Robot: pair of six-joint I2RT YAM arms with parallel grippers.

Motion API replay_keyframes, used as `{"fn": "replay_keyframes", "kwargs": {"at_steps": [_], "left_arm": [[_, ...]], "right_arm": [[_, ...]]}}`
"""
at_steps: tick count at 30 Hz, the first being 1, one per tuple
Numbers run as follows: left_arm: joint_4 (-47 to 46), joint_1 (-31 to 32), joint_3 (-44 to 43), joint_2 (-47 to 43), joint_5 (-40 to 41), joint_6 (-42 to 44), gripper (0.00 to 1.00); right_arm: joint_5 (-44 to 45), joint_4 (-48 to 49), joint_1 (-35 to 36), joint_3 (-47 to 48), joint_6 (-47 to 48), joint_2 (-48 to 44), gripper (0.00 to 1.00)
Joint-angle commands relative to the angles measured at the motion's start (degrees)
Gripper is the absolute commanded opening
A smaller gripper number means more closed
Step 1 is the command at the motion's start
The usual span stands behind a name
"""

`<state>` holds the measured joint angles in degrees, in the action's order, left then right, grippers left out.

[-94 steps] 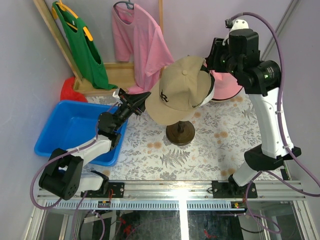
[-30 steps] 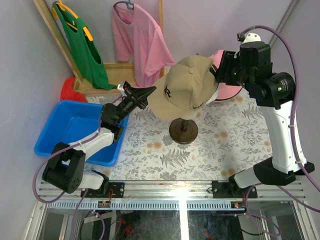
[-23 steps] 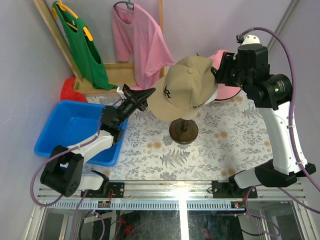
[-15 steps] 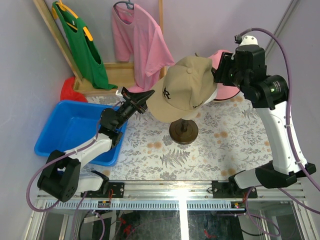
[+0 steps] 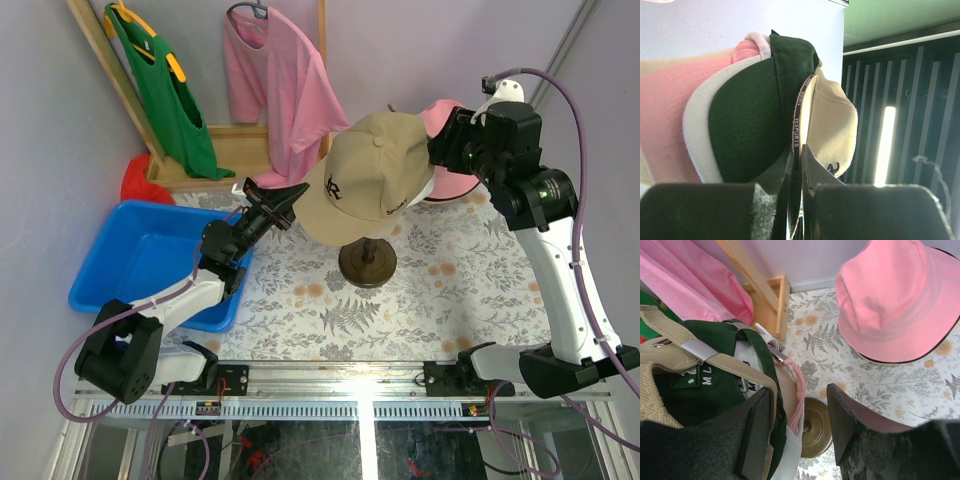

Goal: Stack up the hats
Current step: Stack the hat on the hat.

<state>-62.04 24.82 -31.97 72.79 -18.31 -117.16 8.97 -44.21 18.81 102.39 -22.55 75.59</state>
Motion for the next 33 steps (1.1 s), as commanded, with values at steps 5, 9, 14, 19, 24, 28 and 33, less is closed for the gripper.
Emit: {"fn": "replay_keyframes", "kwargs": {"at_steps": [5,9,14,19,24,28,33], "left_arm": [[5.13,-0.47,4.31,3.27,-2.26,-10.55,0.00],[3.68,-0.45,3.79,4.64,-2.75,-10.19,0.00],[3.86,-0.61,0.85,5.97,-3.49,-9.03,0.00],[3.89,-0.71,0.49,6.33,-4.18,-8.50,0.00],[3.26,-0.83,1.64,6.17,-4.17,-8.52,0.07],[3.33,-0.99,1.71,5.96,-4.18,-8.37,0.15],[2.49,-1.15,2.37,5.87,-3.87,-8.15,0.26]], "right_arm": [[3.81,-7.98,-5.04,-6.77,3.54,3.33,0.51],[3.27,-7.56,-5.60,-9.10,3.72,2.99,0.51],[2.75,-7.86,-6.75,-9.59,4.09,2.63,0.50],[2.08,-8.53,-7.81,-9.74,4.30,2.14,0.49],[1.26,-8.68,-7.86,-8.20,4.02,1.55,0.49],[1.38,-9.48,-7.88,-7.14,4.14,1.22,0.49],[1.32,-9.41,-7.88,-7.72,4.21,0.38,0.49]]}}
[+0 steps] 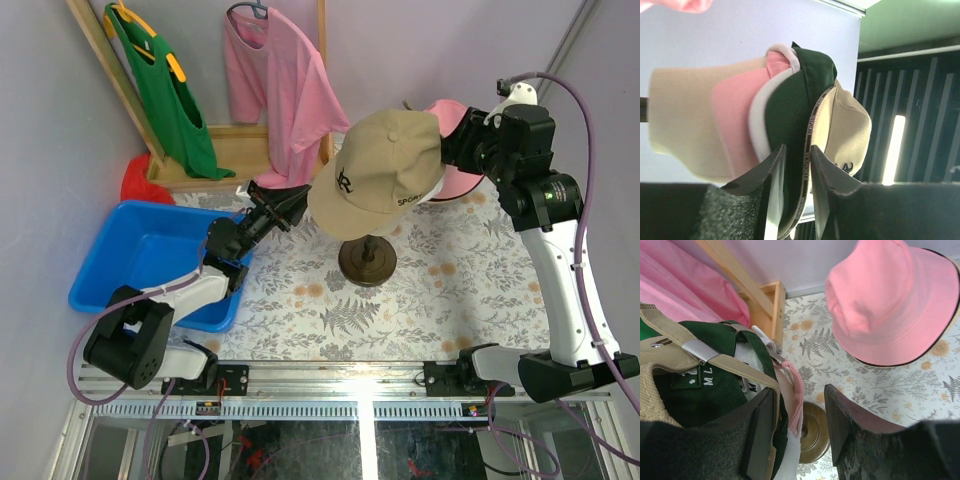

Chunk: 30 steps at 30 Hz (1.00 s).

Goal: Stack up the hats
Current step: Stack the hat on the hat.

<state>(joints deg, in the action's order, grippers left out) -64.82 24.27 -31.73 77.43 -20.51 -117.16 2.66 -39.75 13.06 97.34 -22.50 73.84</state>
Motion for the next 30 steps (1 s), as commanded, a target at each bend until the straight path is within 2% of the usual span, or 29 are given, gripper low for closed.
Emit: {"fn": "replay_keyframes", "kwargs": {"at_steps": [1,8,20,30], "left_arm": [[4.99,-0.60,2.23,1.12,-1.42,-8.12,0.28],[4.54,-1.05,2.96,-0.11,-0.09,-7.10,0.36],[6.57,-1.08,3.77,-2.42,1.28,-5.24,0.37],[9.04,-1.07,5.73,-5.36,3.05,-4.66,0.37]], "right_arm": [[7.54,-13.87,-2.10,-2.67,4.17,1.95,0.49],[5.99,-13.88,-2.13,-1.26,4.05,1.67,0.49],[-1.23,-10.93,-2.12,2.09,2.16,-0.58,0.53],[-5.59,-12.01,-2.12,11.29,-0.97,0.69,0.58]]}}
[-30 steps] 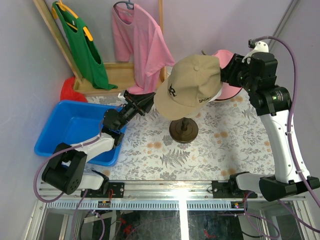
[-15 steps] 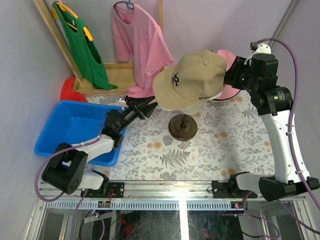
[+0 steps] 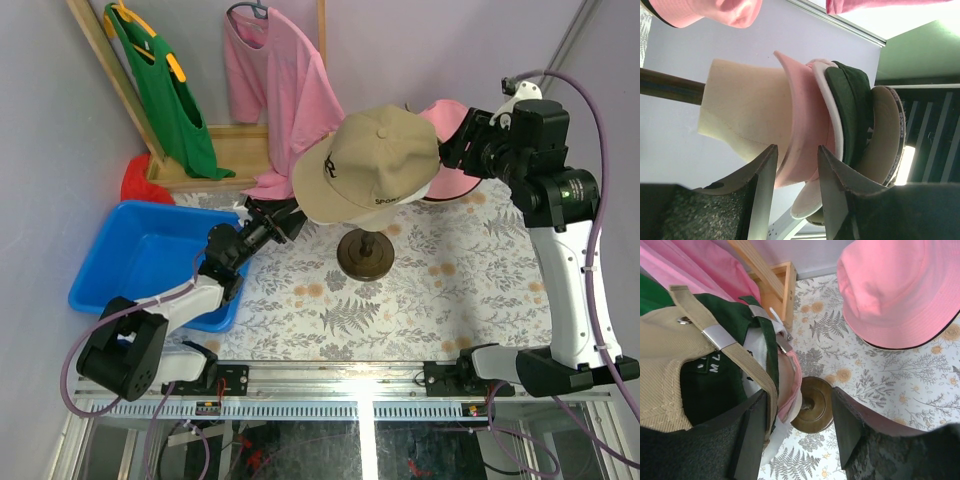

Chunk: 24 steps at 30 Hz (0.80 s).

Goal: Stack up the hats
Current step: Stack the hat on the hat.

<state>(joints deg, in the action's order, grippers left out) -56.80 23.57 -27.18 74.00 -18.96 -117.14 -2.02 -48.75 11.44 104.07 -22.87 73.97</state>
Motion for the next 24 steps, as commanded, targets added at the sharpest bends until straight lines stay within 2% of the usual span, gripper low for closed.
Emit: {"fn": "replay_keyframes", "kwargs": {"at_steps": [1,9,19,24], "left_arm": [[1.20,-0.37,1.47,-2.12,1.70,-4.63,0.37],[2.19,-0.36,2.21,-3.48,2.05,-4.26,0.37],[4.62,-0.35,1.04,-4.57,1.63,-2.80,0.38],[5.08,-0.35,1.07,-5.01,1.57,-2.81,0.38]], "right_arm": [[-0.96,-3.20,-0.49,5.35,-0.79,0.68,0.59],[-0.67,-3.97,-0.53,6.35,-1.35,0.91,0.61],[-2.72,-2.07,-0.48,2.33,-3.30,1.54,0.67],[-3.89,-1.52,-0.54,5.68,-5.17,3.01,0.69]]}}
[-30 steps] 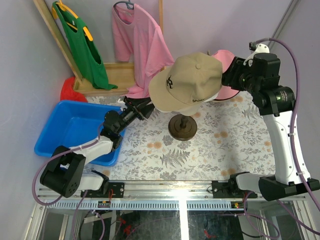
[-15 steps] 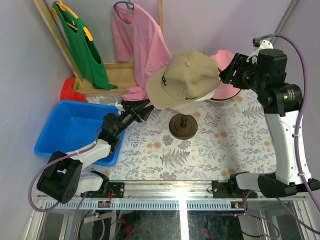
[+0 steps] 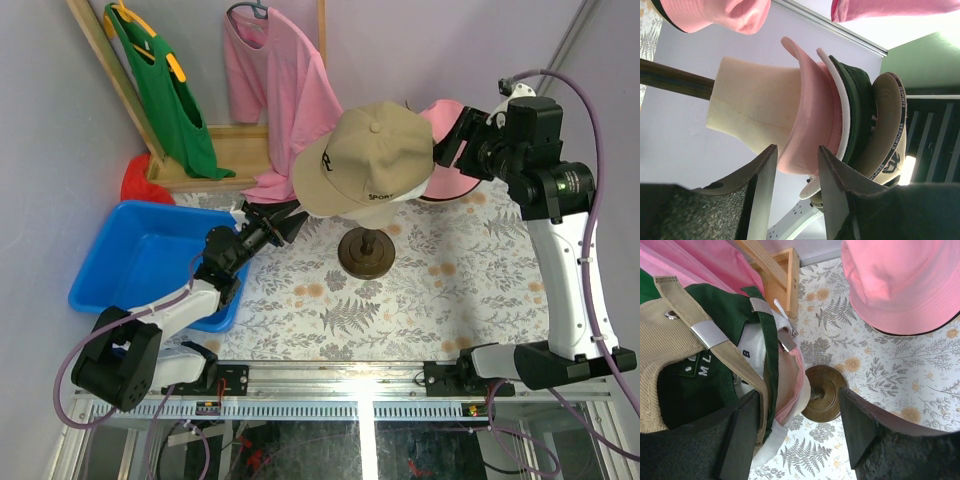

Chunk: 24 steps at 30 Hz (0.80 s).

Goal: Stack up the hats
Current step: Stack the hat on the hat, then reset both arms

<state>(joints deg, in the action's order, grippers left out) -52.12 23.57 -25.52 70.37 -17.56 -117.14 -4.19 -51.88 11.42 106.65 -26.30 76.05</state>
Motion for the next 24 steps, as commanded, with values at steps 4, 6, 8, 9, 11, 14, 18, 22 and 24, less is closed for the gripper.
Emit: {"fn": "replay_keyframes", "kwargs": {"at_steps": [4,6,8,9,11,14,18,22,24], "left_arm": [[0.67,-0.37,-0.58,-1.77,0.18,-2.75,0.40],[0.54,-0.39,-0.67,-1.80,0.14,-2.74,0.41],[0.49,-0.37,-0.81,-1.73,0.14,-2.74,0.41],[0.46,-0.38,-0.84,-1.88,0.17,-2.74,0.41],[0.52,-0.42,-1.01,-1.98,0.08,-2.53,0.41],[0.57,-0.45,-1.02,-2.05,0.05,-2.39,0.41],[0.59,-0.65,-0.47,-2.28,-0.01,-2.48,0.42],[0.72,-1.06,0.20,-2.87,-0.06,-2.43,0.43],[1.19,-1.35,0.47,-3.35,-0.02,-2.35,0.43]], "right_arm": [[-2.39,1.54,-0.49,5.57,-2.74,1.91,0.69],[-2.45,1.31,-0.51,6.34,-3.03,2.15,0.70],[-1.85,0.66,-0.47,7.08,-3.02,2.25,0.71],[-1.53,0.30,-0.48,7.35,-2.83,2.32,0.71],[-1.20,-0.12,-0.44,7.53,-2.66,2.39,0.72],[-1.03,-0.07,-0.45,7.30,-2.87,2.11,0.72],[-0.30,-0.02,-0.56,7.55,-3.10,1.52,0.73],[-0.07,0.56,-0.77,7.33,-3.54,0.67,0.74],[-0.10,0.59,-0.71,7.62,-3.83,0.38,0.74]]}}
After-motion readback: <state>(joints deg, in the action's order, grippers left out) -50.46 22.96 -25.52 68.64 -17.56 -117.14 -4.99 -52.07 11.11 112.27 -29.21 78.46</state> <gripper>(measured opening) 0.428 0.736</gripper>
